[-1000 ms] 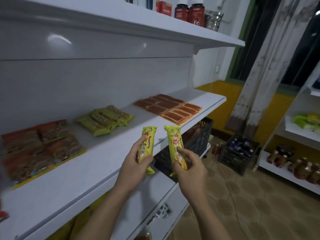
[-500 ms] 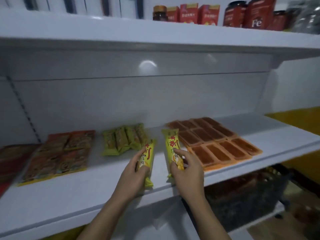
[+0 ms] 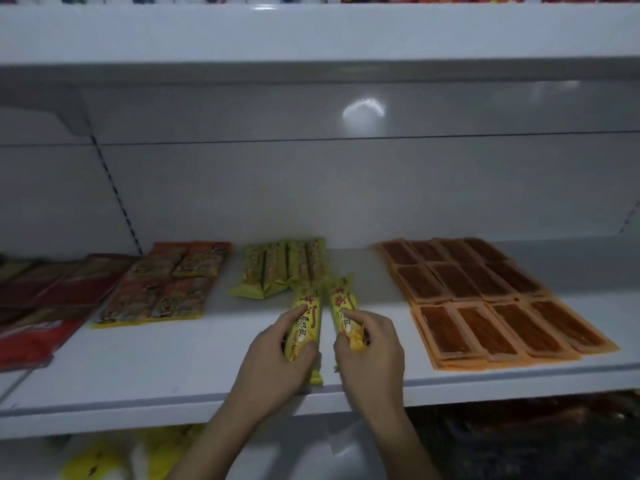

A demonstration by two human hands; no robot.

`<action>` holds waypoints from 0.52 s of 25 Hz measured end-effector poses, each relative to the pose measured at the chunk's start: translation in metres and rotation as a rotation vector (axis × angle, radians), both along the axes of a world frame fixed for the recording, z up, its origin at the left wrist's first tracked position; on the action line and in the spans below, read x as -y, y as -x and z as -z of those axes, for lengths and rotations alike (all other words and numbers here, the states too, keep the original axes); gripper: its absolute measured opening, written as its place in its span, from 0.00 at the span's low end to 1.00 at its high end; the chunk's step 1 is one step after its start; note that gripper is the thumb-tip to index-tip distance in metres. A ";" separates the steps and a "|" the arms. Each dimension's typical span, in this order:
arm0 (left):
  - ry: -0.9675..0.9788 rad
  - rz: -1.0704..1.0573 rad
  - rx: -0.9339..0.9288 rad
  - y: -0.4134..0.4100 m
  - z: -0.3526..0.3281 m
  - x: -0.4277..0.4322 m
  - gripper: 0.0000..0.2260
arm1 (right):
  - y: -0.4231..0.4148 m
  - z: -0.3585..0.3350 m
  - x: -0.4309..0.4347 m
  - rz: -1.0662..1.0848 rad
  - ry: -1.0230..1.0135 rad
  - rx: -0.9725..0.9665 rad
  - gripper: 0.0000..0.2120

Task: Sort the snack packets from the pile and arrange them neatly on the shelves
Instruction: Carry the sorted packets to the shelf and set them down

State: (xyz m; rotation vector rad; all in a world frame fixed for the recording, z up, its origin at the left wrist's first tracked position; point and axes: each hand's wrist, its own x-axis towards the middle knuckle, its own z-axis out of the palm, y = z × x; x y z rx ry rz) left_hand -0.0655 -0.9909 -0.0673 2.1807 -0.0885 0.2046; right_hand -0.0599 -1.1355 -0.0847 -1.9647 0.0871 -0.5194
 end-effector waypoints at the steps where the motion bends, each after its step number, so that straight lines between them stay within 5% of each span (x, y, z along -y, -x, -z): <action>1: -0.044 -0.016 0.036 0.001 0.003 -0.001 0.19 | 0.003 0.002 -0.003 -0.002 0.019 -0.004 0.14; 7: -0.204 -0.116 0.027 -0.002 0.012 -0.003 0.26 | 0.007 0.006 -0.014 -0.012 0.167 -0.056 0.12; 13: -0.264 0.067 -0.067 -0.007 0.012 -0.018 0.33 | 0.006 0.008 -0.009 -0.058 0.125 -0.031 0.11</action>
